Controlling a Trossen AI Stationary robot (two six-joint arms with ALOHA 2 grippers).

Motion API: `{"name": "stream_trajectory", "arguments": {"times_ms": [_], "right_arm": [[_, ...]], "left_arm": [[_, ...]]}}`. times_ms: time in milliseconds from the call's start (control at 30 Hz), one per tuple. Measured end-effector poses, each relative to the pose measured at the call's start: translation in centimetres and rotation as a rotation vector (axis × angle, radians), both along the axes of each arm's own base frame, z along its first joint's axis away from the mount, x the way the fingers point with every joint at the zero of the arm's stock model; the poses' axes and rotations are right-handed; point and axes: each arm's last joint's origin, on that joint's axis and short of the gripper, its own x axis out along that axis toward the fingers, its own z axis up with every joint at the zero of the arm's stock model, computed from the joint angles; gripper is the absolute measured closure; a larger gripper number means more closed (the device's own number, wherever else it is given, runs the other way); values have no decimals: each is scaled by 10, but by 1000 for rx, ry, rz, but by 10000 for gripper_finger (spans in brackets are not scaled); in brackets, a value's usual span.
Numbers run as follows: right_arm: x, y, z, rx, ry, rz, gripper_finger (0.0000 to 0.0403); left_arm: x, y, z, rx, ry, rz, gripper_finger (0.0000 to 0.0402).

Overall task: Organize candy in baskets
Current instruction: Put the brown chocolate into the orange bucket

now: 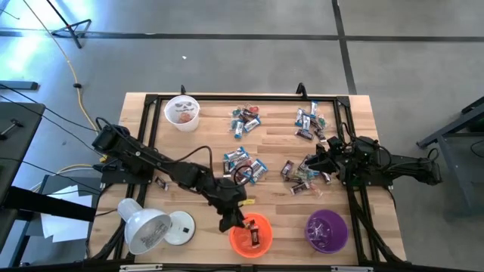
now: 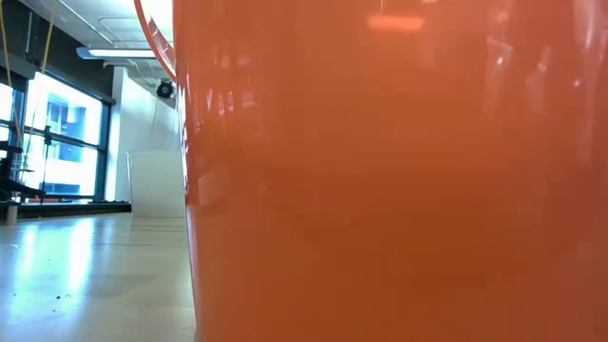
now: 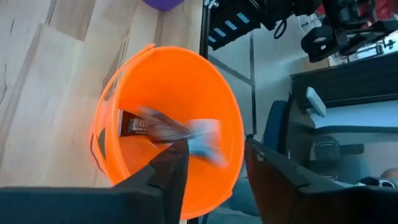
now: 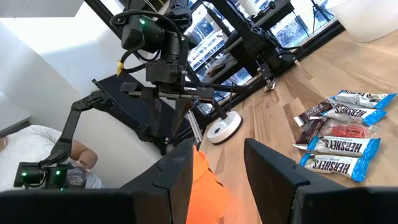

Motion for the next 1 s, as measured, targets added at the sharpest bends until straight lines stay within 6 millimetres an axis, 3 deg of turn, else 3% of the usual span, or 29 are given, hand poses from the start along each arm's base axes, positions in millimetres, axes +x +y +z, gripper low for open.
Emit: {"name": "stream_trajectory", "arguments": {"times_ms": [267,433,567,767,900,1000], "right_arm": [[0,0,0,0,0,0,265],[0,0,0,0,0,0,265],[0,0,0,0,0,0,265],[0,0,0,0,0,0,265],[0,0,0,0,0,0,265],[0,0,0,0,0,0,265]], "left_arm": [[1,-4,4,-19,-46,-9,243],[-9,4,-3,61,78,-15,243],[-27,21,-8,187,265,10,243],[-63,44,5,419,436,121,243],[-87,57,13,557,548,244,243],[-103,65,8,636,650,351,243]]}}
